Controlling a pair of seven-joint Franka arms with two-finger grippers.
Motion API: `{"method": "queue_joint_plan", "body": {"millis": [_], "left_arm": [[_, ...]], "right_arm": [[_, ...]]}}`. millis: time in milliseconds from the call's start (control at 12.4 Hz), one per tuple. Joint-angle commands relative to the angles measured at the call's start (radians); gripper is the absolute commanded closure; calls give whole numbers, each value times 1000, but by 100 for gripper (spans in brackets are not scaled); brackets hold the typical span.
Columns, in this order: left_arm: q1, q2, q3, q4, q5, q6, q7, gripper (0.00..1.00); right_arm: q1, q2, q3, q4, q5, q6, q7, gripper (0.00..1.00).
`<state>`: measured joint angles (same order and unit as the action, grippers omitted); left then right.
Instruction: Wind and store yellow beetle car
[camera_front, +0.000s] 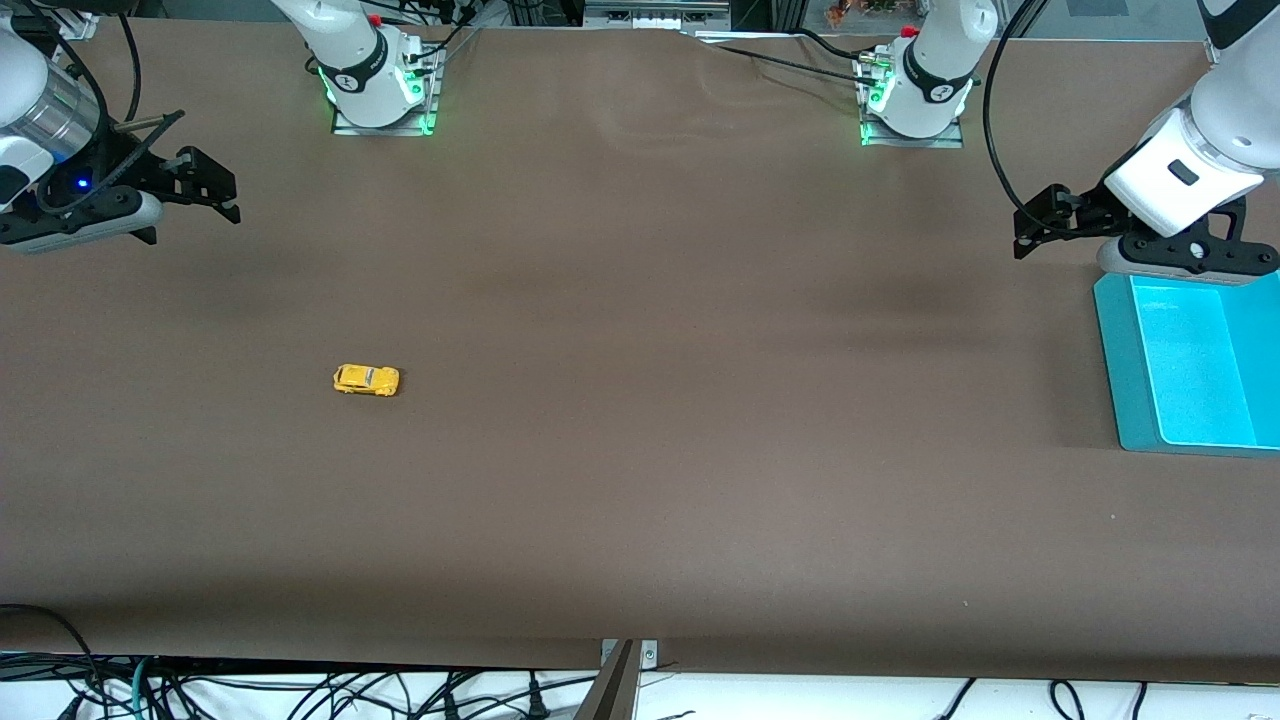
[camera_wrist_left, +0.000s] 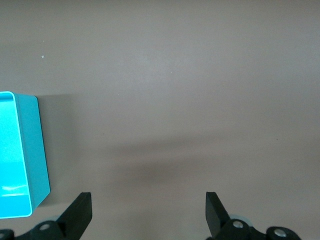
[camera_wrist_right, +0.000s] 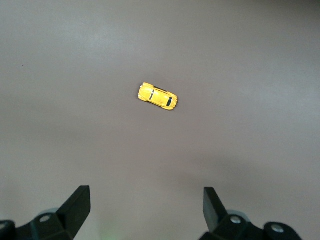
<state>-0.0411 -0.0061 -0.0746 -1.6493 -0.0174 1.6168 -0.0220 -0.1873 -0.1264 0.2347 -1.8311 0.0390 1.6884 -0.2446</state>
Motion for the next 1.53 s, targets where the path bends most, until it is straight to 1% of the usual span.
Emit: {"method": "queue_joint_plan", "body": {"millis": [0, 1450], "left_arm": [[9, 5, -7, 25, -3, -23, 19, 0], [9, 5, -4, 25, -4, -23, 19, 0]], "right_arm": [[-8, 2, -1, 19, 13, -41, 14, 0], [-6, -10, -3, 6, 15, -52, 8, 0]]}}
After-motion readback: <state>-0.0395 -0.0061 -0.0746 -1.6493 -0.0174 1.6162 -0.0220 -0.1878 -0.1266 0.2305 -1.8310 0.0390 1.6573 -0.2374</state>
